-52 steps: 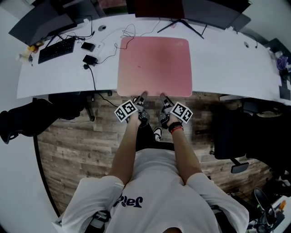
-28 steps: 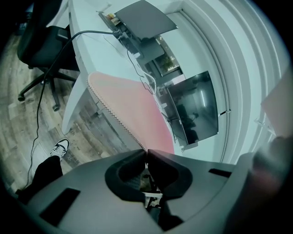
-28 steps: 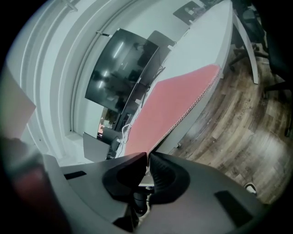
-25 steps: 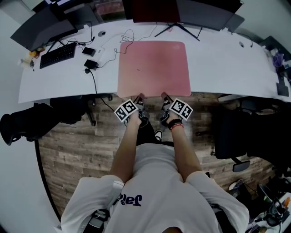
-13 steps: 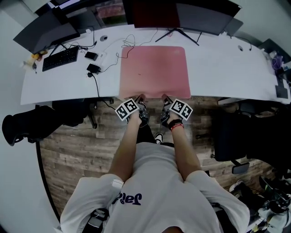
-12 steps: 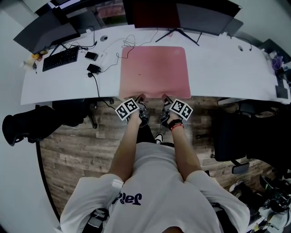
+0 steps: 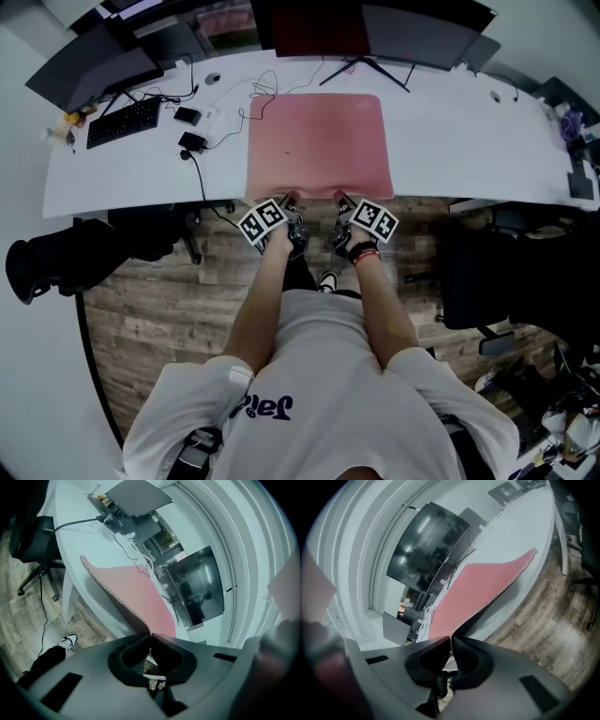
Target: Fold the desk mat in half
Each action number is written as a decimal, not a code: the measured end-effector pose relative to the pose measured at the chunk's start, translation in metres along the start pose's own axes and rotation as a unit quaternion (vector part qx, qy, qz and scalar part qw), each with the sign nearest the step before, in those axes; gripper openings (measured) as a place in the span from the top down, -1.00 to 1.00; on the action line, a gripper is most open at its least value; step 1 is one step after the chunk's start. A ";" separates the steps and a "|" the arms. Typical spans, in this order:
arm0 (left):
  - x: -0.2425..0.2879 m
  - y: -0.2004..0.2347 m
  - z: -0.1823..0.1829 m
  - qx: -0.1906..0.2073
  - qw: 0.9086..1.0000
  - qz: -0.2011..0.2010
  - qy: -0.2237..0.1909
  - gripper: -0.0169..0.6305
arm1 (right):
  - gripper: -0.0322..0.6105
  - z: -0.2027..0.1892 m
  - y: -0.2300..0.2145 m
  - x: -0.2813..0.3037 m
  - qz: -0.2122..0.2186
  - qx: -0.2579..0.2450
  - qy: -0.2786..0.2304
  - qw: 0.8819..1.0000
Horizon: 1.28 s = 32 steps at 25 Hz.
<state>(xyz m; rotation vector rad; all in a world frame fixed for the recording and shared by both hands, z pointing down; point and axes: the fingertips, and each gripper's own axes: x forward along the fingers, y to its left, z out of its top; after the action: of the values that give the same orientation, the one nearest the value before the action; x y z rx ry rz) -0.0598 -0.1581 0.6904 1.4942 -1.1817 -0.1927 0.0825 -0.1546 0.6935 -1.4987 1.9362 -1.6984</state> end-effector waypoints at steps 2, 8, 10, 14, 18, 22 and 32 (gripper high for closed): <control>0.001 -0.001 0.002 -0.001 1.000 -0.002 0.001 0.85 | 0.79 0.002 0.003 0.002 0.002 0.000 -0.001 1.000; 0.008 -0.008 0.014 0.000 1.000 -0.008 -0.001 0.85 | 0.78 0.013 0.011 0.009 0.008 -0.002 -0.005 1.000; 0.010 -0.011 0.017 0.001 1.000 -0.010 -0.001 0.85 | 0.78 0.016 0.012 0.010 0.009 -0.003 -0.006 1.000; 0.016 -0.015 0.023 0.000 1.000 -0.013 -0.003 0.85 | 0.77 0.021 0.015 0.015 0.012 0.001 -0.006 1.000; 0.022 -0.019 0.029 -0.001 1.000 -0.015 -0.006 0.85 | 0.76 0.028 0.016 0.019 0.013 0.002 -0.007 1.000; 0.029 -0.021 0.034 -0.008 1.000 -0.016 -0.006 0.85 | 0.75 0.034 0.019 0.026 0.015 0.004 -0.008 1.000; 0.046 -0.023 0.047 -0.011 1.000 -0.017 -0.006 0.85 | 0.74 0.048 0.021 0.041 0.026 0.026 -0.022 0.999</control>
<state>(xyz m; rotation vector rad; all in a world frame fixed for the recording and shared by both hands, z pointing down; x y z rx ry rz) -0.0574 -0.2268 0.6780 1.4967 -1.1612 -0.2356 0.0831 -0.2194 0.6794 -1.4436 1.8772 -1.6668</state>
